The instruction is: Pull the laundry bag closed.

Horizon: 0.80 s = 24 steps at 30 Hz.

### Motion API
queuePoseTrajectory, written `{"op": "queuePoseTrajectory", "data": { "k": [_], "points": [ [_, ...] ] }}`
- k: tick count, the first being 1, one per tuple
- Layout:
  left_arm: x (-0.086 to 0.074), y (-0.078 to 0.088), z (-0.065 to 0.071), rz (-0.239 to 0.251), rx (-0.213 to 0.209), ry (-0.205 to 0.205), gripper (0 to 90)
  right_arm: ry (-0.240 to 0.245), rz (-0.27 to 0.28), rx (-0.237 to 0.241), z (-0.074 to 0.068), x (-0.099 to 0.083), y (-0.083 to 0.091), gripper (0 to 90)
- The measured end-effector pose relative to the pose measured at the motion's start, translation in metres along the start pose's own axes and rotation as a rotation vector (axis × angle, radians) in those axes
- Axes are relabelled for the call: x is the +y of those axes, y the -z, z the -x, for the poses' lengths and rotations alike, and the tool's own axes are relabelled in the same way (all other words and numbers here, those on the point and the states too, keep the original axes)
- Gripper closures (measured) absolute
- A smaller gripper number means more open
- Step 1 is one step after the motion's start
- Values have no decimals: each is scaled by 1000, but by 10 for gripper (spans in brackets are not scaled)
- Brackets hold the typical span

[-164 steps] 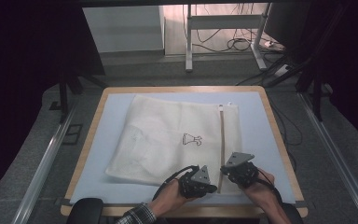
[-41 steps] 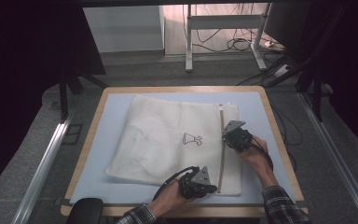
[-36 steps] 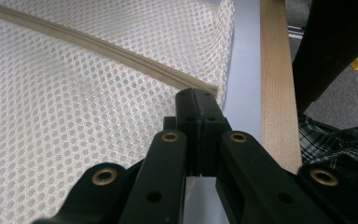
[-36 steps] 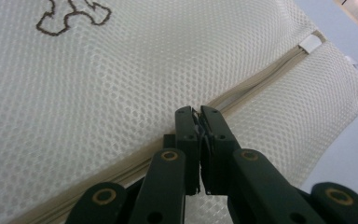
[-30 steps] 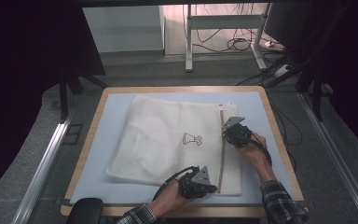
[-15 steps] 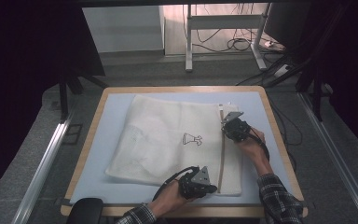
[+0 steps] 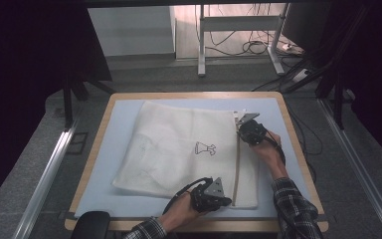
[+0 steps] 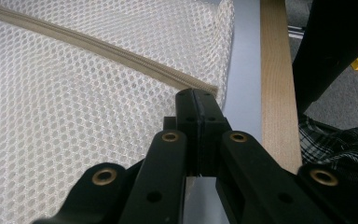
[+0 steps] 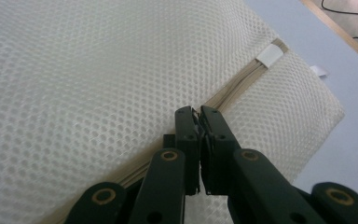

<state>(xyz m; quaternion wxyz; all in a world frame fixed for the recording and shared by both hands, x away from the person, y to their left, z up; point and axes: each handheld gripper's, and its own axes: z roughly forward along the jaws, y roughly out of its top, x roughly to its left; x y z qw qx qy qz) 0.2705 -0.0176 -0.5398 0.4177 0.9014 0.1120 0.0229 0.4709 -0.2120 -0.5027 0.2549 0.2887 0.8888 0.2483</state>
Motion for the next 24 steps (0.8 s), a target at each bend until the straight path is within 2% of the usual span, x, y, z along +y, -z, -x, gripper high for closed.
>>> {"op": "queuePoseTrajectory", "data": {
  "k": [13,24],
  "points": [
    [0,0,0,0,0,2,898,-40,-9,-16,12,7,-14,857],
    [0,0,0,0,1,3,898,-48,-5,-30,19,11,-22,857]
  ]
}}
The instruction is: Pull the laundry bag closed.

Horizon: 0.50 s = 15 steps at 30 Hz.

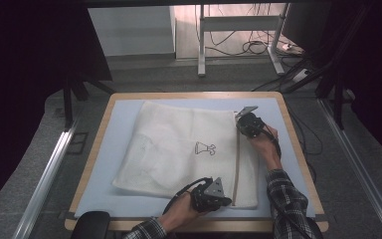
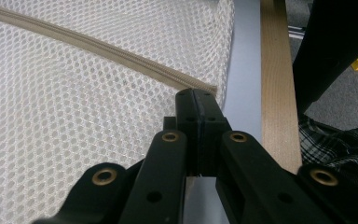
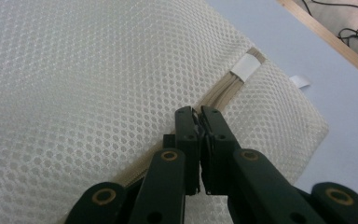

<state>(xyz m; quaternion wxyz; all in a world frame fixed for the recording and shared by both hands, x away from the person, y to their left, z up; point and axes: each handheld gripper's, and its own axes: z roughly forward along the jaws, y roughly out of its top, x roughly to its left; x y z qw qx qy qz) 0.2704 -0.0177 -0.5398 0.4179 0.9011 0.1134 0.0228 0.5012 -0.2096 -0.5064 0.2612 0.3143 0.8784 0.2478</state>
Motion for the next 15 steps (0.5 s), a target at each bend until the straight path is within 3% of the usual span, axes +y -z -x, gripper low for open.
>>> {"op": "queuePoseTrajectory", "data": {
  "k": [15],
  "points": [
    [0,0,0,-1,-1,1,898,-6,9,-13,10,6,-11,857]
  ]
}}
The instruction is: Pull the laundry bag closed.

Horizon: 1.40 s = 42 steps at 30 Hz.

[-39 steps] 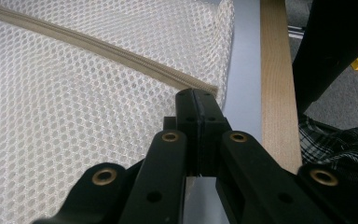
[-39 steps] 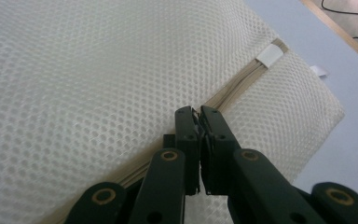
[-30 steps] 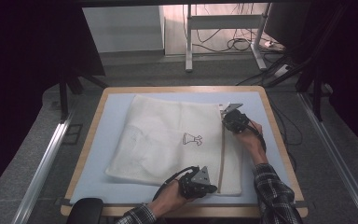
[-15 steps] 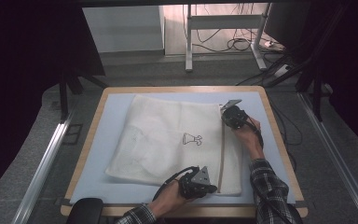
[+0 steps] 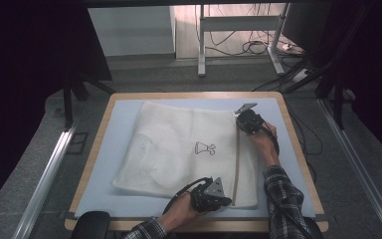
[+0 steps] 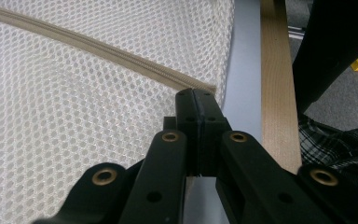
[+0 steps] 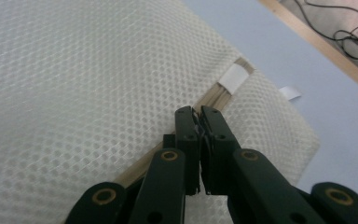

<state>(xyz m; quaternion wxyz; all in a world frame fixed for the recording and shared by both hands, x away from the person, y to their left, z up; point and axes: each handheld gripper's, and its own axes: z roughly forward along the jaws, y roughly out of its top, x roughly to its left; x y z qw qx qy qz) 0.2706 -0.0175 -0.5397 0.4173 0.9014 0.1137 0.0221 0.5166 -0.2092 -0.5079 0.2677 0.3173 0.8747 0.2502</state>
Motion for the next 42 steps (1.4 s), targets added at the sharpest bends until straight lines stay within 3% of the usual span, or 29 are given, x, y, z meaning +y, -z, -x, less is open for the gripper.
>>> {"op": "queuePoseTrajectory", "data": {
  "k": [11,23,32,38,42],
  "points": [
    [0,0,-1,2,-3,6,898,-14,10,-7,8,3,-7,845],
    [0,0,0,1,-1,5,899,-8,-12,-57,13,14,-23,856],
    [0,0,0,0,-1,6,898,0,-24,-54,18,17,-26,832],
    [0,0,-1,4,-4,9,897,-56,-27,-39,18,17,-25,825],
    [0,0,-2,5,-14,19,891,-64,-15,-34,17,16,-25,798]
  ]
}}
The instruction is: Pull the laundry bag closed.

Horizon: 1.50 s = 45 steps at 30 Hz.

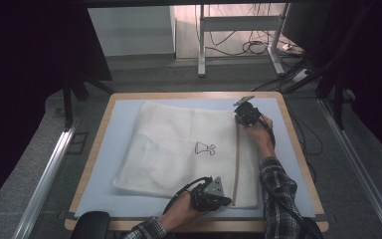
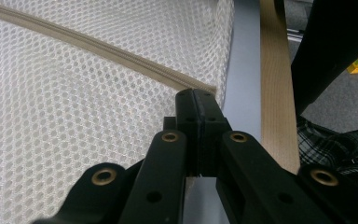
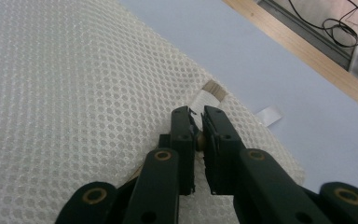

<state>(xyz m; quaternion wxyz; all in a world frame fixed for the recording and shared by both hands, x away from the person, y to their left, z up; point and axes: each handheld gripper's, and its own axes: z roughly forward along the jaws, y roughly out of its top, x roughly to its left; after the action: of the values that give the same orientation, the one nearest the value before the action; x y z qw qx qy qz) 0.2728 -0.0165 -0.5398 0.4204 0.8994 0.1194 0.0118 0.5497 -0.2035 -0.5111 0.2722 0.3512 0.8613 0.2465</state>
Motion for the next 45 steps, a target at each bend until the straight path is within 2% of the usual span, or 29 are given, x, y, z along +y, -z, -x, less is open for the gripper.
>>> {"op": "queuePoseTrajectory", "data": {
  "k": [5,9,14,18,22,36,45],
  "points": [
    [-1,2,-3,13,-7,16,805,-19,10,16,-1,-1,3,736],
    [1,4,-6,23,-34,44,639,-46,27,31,0,-3,7,691],
    [5,3,0,14,-7,0,515,-65,44,52,0,-5,13,637],
    [5,3,1,18,10,-9,404,-84,60,72,0,-6,19,586],
    [6,5,0,18,21,-10,335,-90,70,80,0,-6,24,547],
    [5,10,0,18,27,0,206,-101,76,114,-3,-9,32,424],
    [4,15,1,8,43,10,165,-121,79,141,-4,-9,39,351]
  ]
}}
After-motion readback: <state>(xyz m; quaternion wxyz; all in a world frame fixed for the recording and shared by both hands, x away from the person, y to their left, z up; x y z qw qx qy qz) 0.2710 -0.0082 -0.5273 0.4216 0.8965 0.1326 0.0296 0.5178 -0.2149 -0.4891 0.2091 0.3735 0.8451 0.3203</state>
